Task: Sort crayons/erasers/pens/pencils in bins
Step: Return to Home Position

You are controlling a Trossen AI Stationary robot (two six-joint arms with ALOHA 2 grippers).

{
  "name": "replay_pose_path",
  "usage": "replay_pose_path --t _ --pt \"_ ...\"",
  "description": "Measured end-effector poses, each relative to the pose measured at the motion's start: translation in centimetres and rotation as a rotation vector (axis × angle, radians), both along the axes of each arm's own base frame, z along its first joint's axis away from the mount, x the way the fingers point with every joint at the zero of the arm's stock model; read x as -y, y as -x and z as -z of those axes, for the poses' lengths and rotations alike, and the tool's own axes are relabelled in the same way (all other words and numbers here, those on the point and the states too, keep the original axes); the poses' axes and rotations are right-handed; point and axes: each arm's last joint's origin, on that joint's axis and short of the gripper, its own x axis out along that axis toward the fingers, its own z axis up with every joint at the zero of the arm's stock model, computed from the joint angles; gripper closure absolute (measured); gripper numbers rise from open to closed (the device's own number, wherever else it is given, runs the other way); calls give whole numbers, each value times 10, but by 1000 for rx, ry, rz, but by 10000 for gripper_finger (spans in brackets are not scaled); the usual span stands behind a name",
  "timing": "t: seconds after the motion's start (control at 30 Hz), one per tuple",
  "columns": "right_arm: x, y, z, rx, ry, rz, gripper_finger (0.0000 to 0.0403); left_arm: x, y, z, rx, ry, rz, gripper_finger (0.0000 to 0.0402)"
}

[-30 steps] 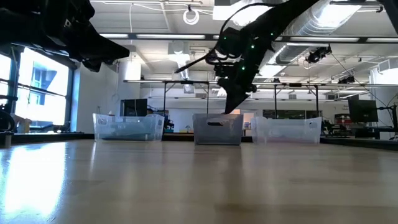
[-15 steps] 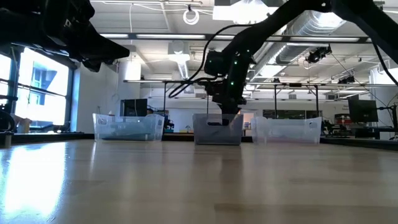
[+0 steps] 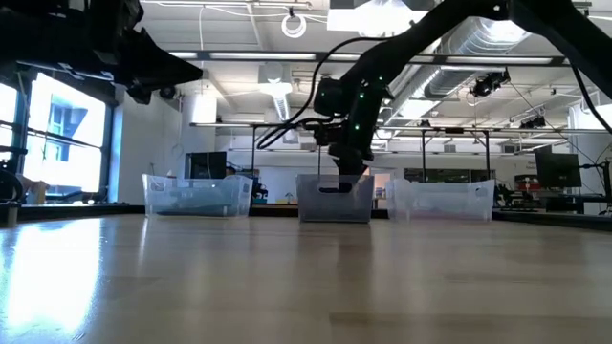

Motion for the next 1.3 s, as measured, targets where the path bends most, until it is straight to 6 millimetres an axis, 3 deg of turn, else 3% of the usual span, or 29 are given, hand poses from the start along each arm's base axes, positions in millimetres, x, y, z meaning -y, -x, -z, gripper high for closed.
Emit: replay_pose_path --t 0.13,0.27,0.5,0.73,0.9,1.07,1.3 --pt "-3 1 -13 32 23 -12 302 -1 3 -4 13 -31 -14 401" --pt "-14 3 -37 128 64 -51 323 -1 8 -10 30 -56 8 401" --pt "-70 33 -48 456 200 -163 397 -6 21 -13 16 -35 131 401" --pt "-140 80 -53 839 298 -204 388 -17 31 -17 44 -27 178 402" --pt "-178 124 -50 992 362 -228 401 -20 40 -4 90 -40 203 402" --pt "-201 174 -45 1089 384 -231 402 -24 48 3 117 -34 195 402" --pt "-209 229 -30 1236 430 -215 403 -30 57 10 142 -33 145 402"
